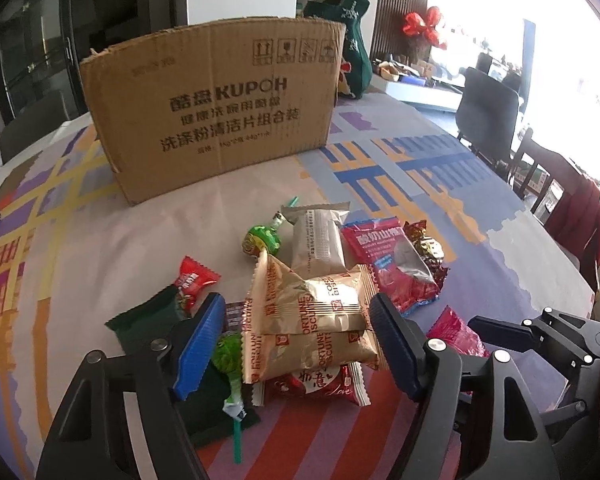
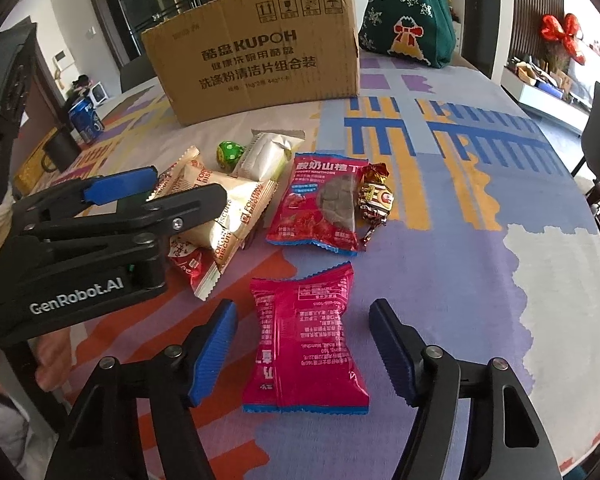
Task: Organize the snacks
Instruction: 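Move the right tool to the pink pastry packet and close on it, then lift the pink packet with the right tool while the left tool grasps a small wrapped candy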
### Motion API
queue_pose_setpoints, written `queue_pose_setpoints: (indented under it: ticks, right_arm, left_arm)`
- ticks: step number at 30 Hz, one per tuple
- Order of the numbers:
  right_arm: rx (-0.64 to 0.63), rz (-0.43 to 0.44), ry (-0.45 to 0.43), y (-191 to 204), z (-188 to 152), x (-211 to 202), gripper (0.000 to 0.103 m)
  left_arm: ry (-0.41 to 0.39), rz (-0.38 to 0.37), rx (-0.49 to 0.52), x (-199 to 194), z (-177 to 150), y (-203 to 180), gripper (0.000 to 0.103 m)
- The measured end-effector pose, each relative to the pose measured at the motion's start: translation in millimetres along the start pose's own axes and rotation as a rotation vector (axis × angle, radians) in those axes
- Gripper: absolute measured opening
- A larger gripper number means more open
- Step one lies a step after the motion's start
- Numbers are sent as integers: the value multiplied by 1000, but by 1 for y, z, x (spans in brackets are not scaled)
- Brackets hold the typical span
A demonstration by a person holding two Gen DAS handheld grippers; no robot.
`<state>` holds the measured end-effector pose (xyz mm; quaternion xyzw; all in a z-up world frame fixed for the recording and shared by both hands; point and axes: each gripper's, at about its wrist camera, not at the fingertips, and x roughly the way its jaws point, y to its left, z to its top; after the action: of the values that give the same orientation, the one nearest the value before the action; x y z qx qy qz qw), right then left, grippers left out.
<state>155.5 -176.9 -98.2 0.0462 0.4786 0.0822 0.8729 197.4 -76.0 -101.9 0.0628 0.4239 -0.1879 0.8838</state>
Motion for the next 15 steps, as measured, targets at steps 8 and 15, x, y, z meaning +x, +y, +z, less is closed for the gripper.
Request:
queue_pose_setpoints:
  ticks: [8,15]
  right_arm:
    - [-2,7,-7,0,1,0,52]
    - [15,35,-17,-3,1,-2,42]
  left_arm:
    - [14,-1,13,0,1,-5,55]
    - [17,-4,20,-6,1,-8,40]
